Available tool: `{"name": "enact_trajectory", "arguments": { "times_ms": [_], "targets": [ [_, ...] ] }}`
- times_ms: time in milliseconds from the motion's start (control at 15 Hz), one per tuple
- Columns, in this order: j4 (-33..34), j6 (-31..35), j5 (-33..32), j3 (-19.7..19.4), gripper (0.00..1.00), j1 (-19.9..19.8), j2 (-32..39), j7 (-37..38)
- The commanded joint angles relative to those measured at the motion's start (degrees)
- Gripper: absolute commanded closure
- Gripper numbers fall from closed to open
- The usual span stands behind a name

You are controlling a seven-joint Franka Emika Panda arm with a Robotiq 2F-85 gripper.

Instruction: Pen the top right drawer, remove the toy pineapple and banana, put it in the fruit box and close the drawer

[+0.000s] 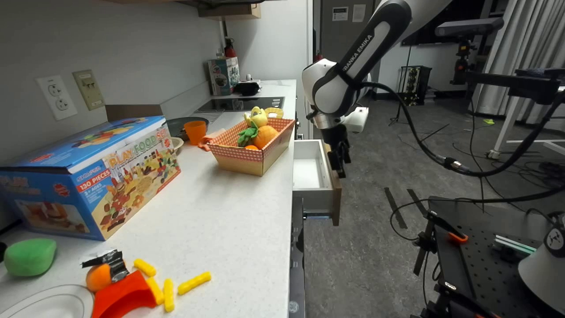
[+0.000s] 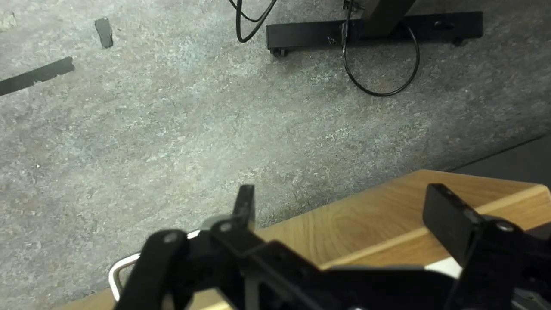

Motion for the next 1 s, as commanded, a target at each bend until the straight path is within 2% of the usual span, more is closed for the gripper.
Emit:
{"name": "enact_trajectory", "arguments": {
  "times_ms": [0, 400, 933],
  "targets": [
    [1.78, 4.23, 1.57, 0.44, 0.00, -1.00, 3.75, -4.10],
    [5.56, 11.54, 8.32, 3.77, 0.00, -5.40, 8.76, -15.60],
    [10.37, 17.71, 14.75, 8.31, 0.00, -8.22, 10.92, -19.15]
  ]
}}
